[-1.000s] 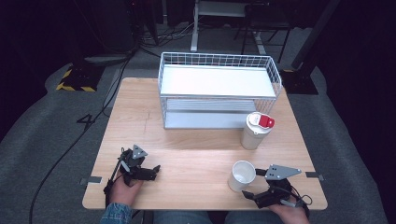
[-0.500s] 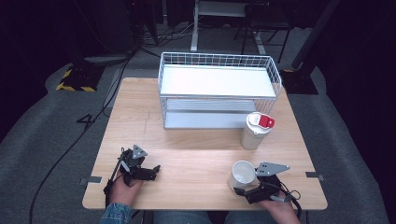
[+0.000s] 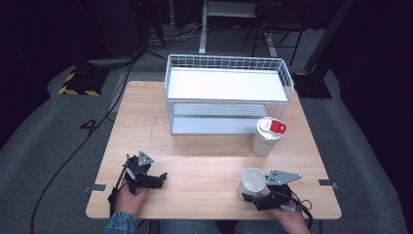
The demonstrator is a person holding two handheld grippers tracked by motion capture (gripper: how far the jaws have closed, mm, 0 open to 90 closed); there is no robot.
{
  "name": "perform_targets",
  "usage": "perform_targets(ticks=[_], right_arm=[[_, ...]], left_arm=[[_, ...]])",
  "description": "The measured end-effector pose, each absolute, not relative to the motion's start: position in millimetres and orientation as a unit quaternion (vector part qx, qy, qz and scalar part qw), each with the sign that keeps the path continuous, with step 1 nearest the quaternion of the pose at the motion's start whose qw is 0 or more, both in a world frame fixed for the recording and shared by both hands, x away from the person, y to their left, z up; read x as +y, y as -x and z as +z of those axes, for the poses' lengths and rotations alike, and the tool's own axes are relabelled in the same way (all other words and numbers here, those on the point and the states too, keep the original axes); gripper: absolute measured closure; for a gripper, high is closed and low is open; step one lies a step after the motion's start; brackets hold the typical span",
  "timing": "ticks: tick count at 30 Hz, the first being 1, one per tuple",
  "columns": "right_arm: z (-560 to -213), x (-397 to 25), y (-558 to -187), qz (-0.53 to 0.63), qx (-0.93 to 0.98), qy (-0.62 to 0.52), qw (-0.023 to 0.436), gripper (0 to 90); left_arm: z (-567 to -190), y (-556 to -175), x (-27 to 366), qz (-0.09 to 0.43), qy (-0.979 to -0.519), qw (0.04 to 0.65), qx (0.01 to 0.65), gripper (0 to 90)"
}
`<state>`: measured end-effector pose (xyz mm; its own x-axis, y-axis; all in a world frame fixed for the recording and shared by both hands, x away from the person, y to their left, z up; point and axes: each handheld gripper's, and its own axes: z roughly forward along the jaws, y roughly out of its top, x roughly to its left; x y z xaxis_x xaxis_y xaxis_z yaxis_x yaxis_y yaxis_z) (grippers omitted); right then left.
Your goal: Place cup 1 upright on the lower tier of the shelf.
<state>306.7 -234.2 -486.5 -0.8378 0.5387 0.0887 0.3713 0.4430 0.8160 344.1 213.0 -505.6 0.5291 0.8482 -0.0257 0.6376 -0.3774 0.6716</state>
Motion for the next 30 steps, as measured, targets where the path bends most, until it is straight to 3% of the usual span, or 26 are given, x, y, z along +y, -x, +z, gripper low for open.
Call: perform_targets(ticks=[30], right_arm=[[-469.3, -226.5, -315.6, 0.454, 0.839, -0.279, 0.11, 22.0]], left_arm=[[-505.4, -343.6, 213.0, 0.163, -0.813, 0.32, 0.458, 3.1]])
